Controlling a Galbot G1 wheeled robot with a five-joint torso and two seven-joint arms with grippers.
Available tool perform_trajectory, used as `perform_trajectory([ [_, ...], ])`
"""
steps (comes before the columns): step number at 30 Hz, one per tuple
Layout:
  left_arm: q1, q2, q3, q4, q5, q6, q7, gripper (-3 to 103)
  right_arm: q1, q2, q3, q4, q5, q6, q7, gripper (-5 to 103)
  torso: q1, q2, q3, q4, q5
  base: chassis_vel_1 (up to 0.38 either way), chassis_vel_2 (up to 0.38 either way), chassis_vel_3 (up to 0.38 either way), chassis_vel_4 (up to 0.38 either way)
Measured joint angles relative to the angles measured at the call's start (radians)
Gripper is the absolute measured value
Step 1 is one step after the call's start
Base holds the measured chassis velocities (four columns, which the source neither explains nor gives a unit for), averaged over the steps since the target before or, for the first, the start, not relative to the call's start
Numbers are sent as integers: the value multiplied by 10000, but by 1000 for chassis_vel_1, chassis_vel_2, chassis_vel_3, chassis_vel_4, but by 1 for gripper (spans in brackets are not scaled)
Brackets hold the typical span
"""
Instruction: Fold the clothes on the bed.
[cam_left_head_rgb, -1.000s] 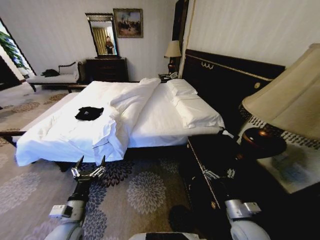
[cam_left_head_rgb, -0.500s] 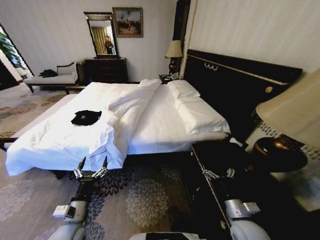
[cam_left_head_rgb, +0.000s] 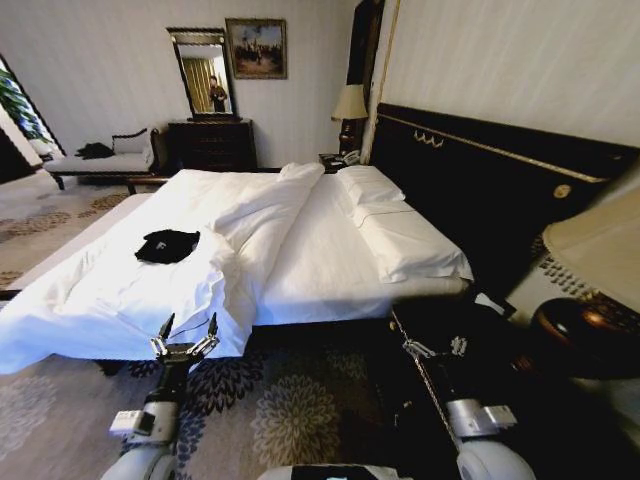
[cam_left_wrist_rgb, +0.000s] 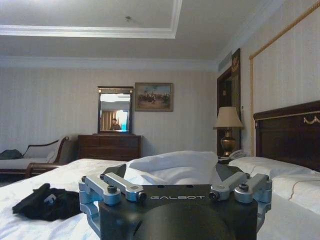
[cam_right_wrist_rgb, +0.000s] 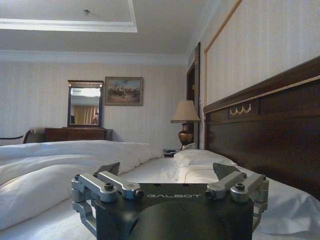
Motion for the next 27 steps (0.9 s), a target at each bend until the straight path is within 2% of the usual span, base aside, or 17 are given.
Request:
perform_trajectory([
  [27,-146,132,92,-72,-8,205,-106,100,75,218,57,-85,-237,114,-102,100,-1,0,0,0,1,-163,160,162,-156],
])
